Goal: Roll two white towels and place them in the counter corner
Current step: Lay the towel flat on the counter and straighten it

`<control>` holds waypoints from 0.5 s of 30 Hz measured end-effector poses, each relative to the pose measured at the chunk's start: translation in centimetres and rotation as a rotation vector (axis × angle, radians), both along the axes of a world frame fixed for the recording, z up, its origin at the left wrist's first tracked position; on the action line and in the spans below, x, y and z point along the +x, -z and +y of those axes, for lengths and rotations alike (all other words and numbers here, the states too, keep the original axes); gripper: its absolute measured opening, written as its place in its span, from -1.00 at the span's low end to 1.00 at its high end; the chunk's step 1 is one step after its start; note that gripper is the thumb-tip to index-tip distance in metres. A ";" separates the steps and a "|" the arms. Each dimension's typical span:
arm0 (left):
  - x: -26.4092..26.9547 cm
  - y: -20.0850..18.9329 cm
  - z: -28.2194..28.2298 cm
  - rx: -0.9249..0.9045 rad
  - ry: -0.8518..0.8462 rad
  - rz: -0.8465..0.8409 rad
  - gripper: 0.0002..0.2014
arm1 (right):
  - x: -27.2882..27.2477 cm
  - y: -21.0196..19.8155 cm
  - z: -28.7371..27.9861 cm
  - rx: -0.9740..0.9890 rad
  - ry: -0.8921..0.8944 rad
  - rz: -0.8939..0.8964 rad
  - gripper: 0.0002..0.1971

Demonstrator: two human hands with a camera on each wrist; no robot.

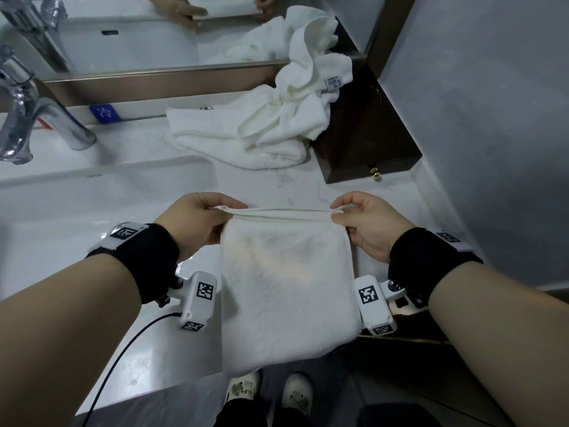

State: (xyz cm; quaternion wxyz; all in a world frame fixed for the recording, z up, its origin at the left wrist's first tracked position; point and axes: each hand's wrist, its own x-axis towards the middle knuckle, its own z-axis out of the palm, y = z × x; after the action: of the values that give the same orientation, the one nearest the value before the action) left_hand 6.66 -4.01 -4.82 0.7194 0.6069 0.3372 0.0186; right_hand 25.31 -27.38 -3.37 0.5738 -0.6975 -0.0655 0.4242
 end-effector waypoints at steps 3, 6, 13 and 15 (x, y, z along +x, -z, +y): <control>0.0 -0.4 -0.1 -0.076 0.018 -0.016 -0.69 | 0.0 -0.3 0.1 0.038 0.018 0.018 -0.81; 0.2 -0.7 0.0 -0.101 0.016 -0.019 -0.67 | 0.0 -0.5 0.2 0.034 0.029 0.025 -0.81; 0.3 -0.6 0.0 -0.006 0.069 -0.008 -0.91 | 0.1 -0.3 -0.1 0.085 0.117 0.126 -0.91; 0.3 -0.4 0.1 0.060 0.096 0.009 -0.90 | 0.1 0.0 -0.4 0.103 0.148 0.147 -0.95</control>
State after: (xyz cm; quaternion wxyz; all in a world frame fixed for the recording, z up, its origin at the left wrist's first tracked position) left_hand 6.92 -3.93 -4.39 0.6994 0.6439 0.3102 -0.0083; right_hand 25.42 -27.74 -3.40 0.6419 -0.6369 0.0066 0.4269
